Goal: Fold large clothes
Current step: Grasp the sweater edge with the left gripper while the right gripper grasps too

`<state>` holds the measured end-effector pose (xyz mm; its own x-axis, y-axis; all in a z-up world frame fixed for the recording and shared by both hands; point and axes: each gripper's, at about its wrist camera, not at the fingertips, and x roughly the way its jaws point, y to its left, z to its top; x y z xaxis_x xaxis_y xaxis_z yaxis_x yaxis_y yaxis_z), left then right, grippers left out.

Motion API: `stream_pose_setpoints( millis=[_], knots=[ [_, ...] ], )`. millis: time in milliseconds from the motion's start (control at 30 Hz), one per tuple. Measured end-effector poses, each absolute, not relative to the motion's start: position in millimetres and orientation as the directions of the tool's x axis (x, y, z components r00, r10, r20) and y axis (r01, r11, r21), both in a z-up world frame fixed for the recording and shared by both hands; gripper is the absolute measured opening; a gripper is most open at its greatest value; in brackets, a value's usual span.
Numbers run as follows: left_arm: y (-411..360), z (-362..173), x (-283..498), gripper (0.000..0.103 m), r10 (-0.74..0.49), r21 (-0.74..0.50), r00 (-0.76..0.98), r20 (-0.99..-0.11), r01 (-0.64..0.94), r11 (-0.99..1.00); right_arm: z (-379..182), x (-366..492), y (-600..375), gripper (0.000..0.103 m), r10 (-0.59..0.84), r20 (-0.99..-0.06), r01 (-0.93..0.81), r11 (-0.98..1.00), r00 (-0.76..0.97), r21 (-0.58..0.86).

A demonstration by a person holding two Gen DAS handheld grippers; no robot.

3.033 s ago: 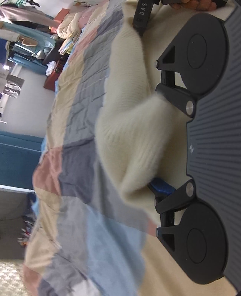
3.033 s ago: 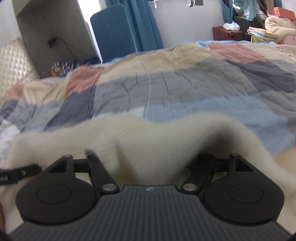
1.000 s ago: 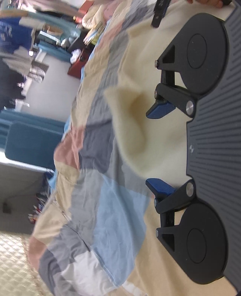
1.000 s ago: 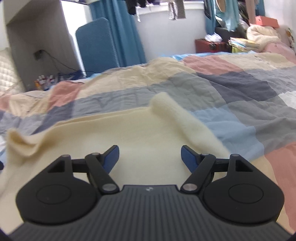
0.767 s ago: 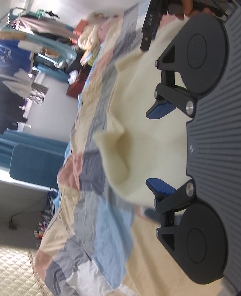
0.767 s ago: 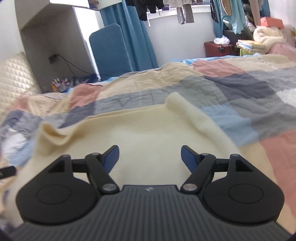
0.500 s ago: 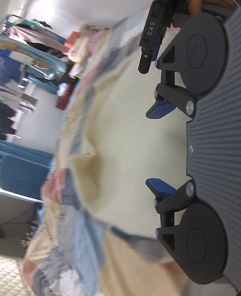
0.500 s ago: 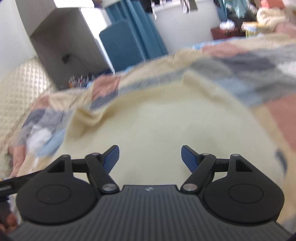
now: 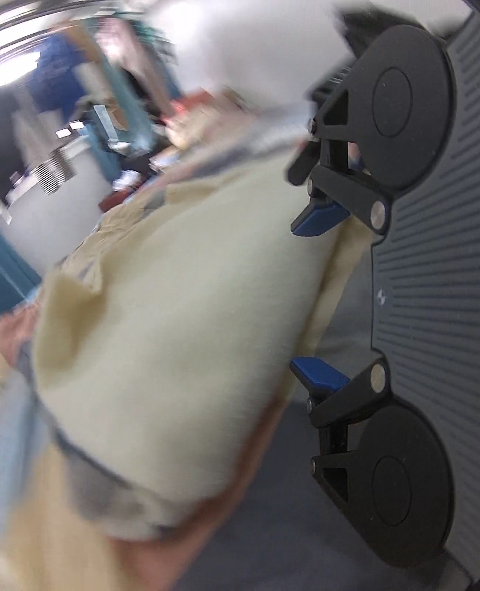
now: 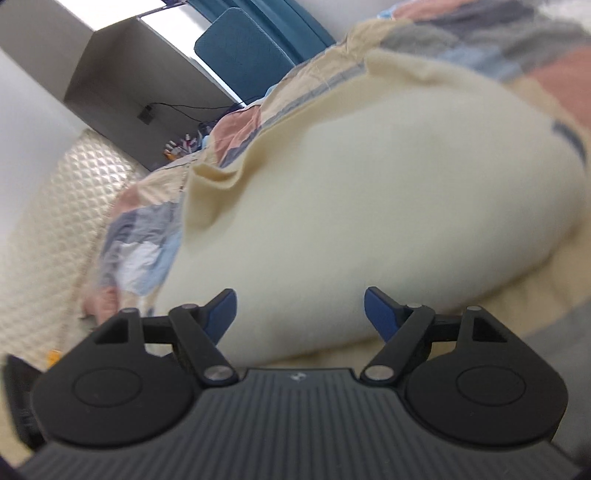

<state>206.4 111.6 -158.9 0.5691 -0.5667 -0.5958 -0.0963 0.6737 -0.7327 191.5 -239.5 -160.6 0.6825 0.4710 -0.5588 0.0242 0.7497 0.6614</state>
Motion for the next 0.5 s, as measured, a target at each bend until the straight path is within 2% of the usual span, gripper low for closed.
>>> stream_pose_setpoints(
  millis=[67, 233, 333, 500],
  knots=[
    [124, -177, 211, 0.076, -0.612, -0.806, 0.563, -0.555, -0.183, 0.563, -167, 190, -241, 0.094, 0.509, -0.537, 0.047, 0.695, 0.672, 0.717],
    [141, -208, 217, 0.076, -0.617, -0.845, 0.578, -0.534, -0.339, 0.413, -190, 199, -244, 0.092, 0.581, -0.514, 0.142, 0.565, 0.631, 0.813],
    [147, -214, 221, 0.075, -0.617, -0.863, 0.603, -0.506, -0.364, 0.351, -201, 200, -249, 0.093, 0.575, -0.506, 0.202, 0.510, 0.643, 0.836],
    [157, -221, 234, 0.075, -0.556, -0.844, 0.635, -0.536, -0.402, 0.354, -219, 202, -263, 0.092, 0.518, -0.512, 0.320, 0.417, 0.686, 0.851]
  ],
)
